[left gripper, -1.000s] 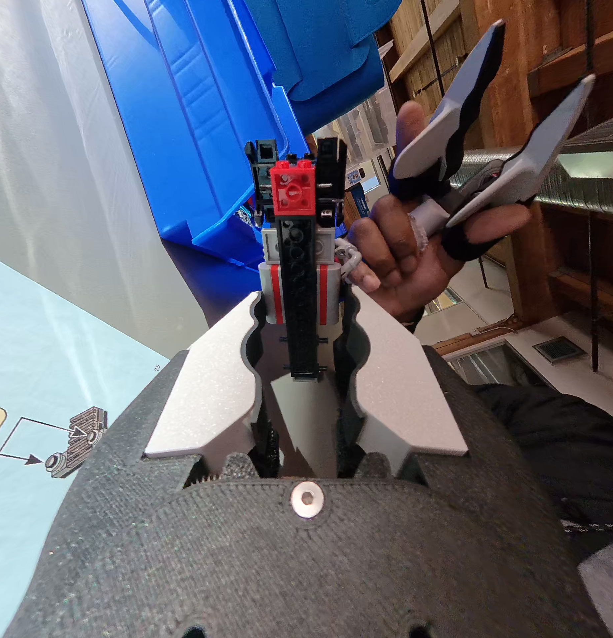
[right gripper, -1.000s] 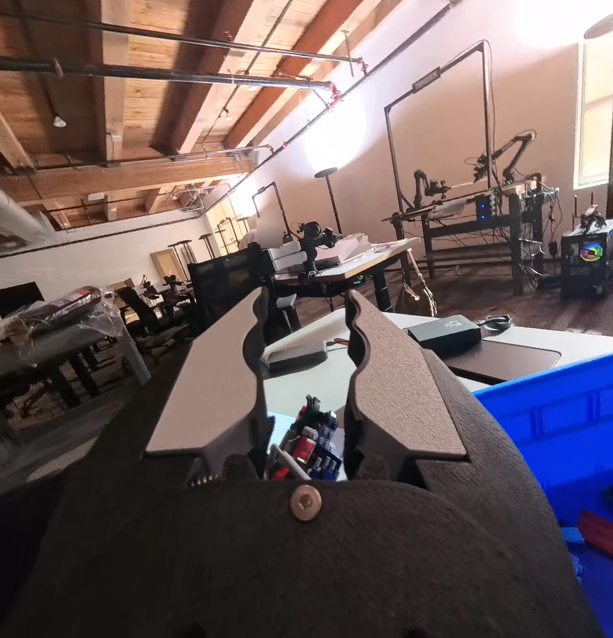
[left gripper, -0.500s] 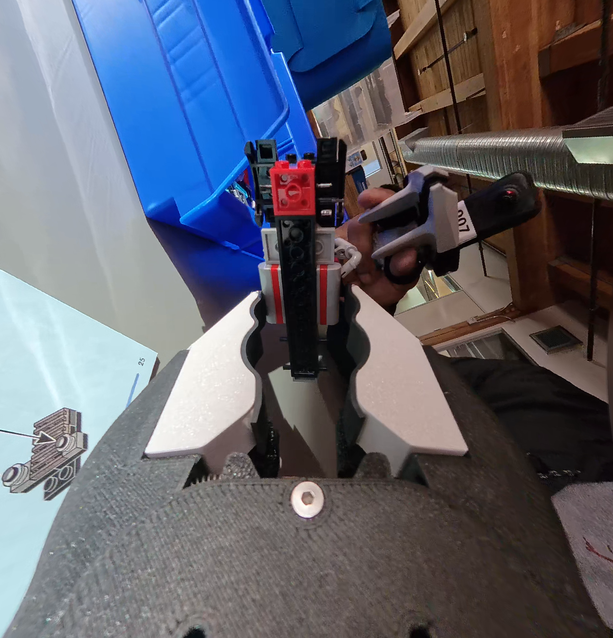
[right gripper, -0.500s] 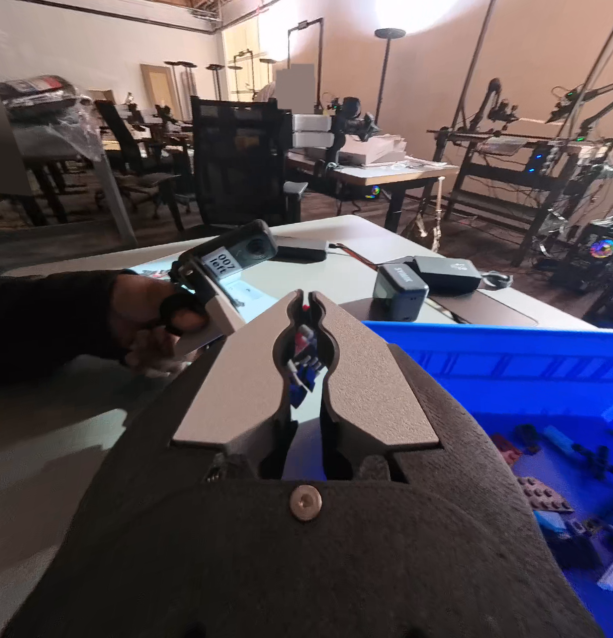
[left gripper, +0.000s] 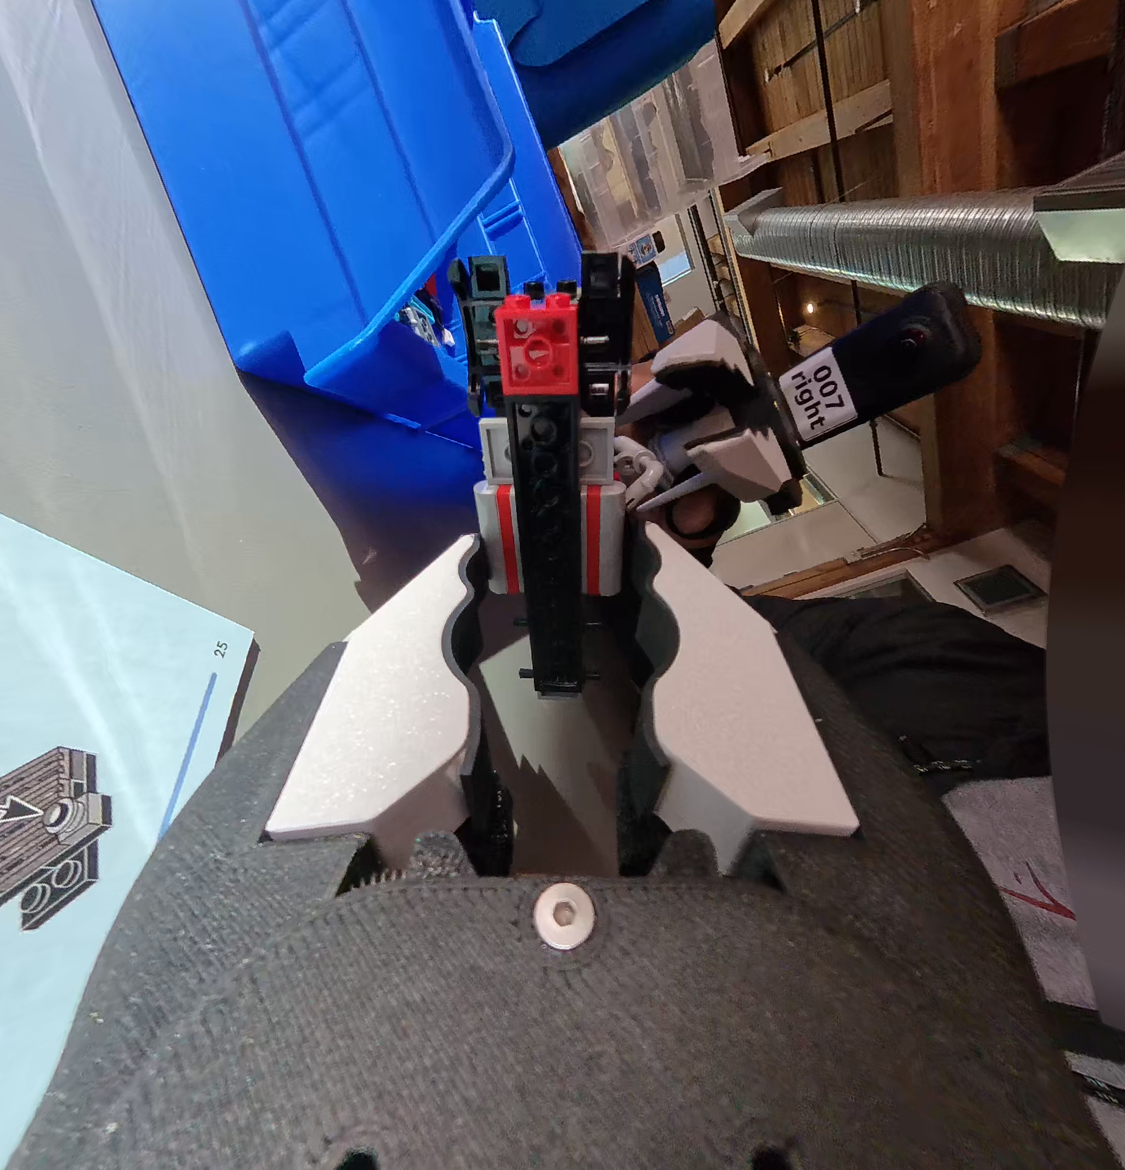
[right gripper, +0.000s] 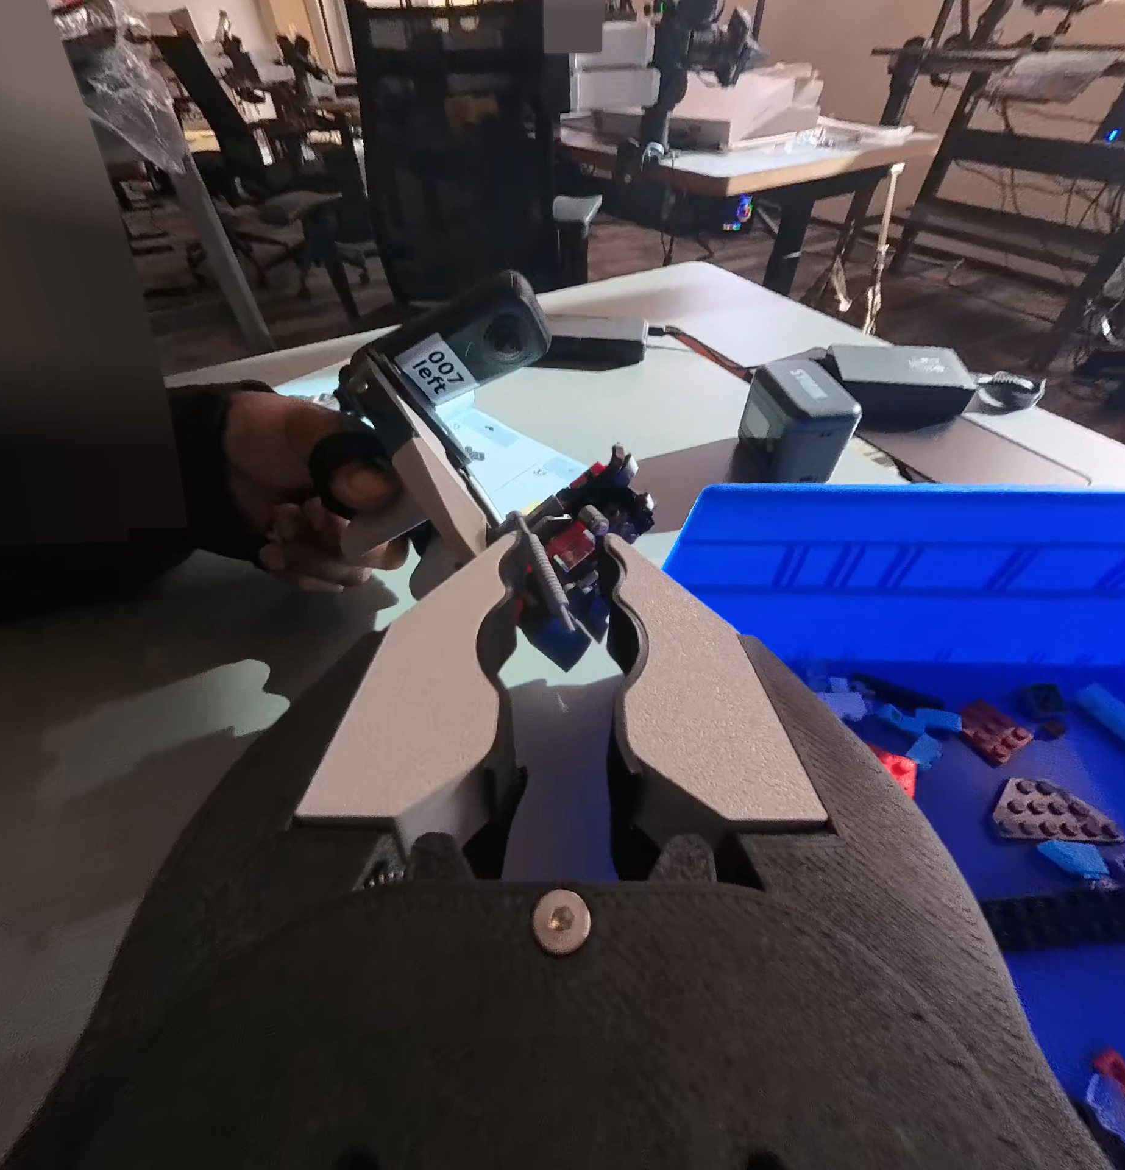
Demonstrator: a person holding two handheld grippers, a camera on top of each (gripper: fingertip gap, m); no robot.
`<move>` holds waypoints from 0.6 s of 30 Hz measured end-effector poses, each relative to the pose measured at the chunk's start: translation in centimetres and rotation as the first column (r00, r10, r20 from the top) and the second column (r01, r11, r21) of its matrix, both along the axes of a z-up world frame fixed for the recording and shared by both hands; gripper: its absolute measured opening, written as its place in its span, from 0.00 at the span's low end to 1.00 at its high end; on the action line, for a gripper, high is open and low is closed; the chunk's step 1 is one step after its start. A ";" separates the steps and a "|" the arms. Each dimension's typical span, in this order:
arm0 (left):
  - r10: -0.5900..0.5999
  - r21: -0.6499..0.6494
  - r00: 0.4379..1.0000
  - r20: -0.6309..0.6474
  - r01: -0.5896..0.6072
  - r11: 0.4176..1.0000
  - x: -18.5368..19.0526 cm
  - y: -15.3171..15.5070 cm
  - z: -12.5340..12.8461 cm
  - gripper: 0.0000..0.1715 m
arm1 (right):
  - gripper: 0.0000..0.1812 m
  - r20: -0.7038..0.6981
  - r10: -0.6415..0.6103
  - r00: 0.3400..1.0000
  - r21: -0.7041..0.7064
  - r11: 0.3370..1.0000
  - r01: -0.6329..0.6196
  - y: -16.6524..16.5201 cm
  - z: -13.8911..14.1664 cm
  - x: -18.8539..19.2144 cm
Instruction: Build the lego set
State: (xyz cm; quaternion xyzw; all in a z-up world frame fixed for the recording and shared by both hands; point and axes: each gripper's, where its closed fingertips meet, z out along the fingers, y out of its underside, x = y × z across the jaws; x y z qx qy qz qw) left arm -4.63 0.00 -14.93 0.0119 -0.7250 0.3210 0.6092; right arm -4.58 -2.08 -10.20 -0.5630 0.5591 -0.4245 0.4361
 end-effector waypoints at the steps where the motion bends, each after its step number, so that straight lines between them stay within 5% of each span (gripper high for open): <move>1: -0.006 0.002 1.000 -0.001 0.006 1.000 -0.1 0.1 0.0 0.28 | 0.13 -0.019 0.002 1.000 0.011 1.000 -0.002 0.0 -0.3 0.0; 18: -0.026 0.004 0.998 0.054 0.025 1.000 -0.7 0.4 -0.5 0.28 | 0.06 -0.098 0.065 0.993 -0.081 0.994 -0.073 1.2 -2.1 0.3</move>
